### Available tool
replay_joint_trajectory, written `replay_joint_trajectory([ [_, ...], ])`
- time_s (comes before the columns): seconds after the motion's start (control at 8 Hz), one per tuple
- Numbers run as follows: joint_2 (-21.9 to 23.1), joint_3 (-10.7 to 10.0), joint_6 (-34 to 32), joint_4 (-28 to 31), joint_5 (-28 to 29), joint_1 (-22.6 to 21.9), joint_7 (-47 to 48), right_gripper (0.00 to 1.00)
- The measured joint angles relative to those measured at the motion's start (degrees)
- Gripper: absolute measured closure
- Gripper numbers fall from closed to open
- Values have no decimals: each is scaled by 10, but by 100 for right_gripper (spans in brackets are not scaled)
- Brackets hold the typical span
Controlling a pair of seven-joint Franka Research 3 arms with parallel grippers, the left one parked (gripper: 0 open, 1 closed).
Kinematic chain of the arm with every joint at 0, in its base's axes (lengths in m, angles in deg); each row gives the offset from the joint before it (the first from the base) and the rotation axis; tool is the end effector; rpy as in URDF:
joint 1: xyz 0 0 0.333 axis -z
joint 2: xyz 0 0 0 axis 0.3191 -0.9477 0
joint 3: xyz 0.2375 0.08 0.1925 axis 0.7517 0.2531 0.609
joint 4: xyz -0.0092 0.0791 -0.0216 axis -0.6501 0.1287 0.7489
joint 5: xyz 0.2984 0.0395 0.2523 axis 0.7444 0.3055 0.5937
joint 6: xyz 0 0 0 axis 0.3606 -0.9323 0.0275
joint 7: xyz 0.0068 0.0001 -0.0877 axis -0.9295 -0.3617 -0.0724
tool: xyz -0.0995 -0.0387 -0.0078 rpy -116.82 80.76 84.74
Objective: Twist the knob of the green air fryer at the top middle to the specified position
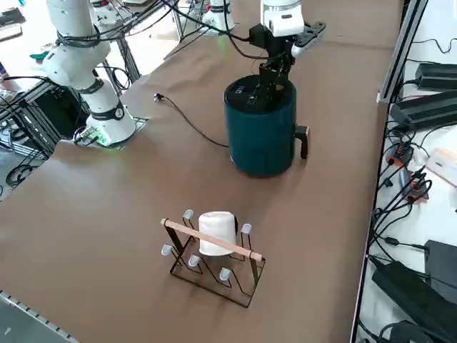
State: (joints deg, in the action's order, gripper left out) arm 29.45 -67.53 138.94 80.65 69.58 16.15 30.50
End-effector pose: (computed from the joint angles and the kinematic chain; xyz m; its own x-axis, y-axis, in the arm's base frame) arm 0.6758 0.0605 0.4523 0.9661 -0.2581 -0.0047 -0.2581 -0.9661 -0.0054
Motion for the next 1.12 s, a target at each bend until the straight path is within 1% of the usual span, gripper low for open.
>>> replay_joint_trajectory([
  [0.12, 0, 0, 0, 0, 0, 0, 0, 33],
  [0.38, 0, 0, 0, -1, 0, 0, 0, 33],
  [0.62, 0, 0, 0, -2, 0, 0, 0, 36],
  [0.88, 1, 0, 0, -2, 0, 0, 0, 40],
  [1.0, 1, 0, 0, -3, 0, 0, 0, 46],
  [1.12, 1, -1, 0, -3, 0, 0, 0, 48],
])
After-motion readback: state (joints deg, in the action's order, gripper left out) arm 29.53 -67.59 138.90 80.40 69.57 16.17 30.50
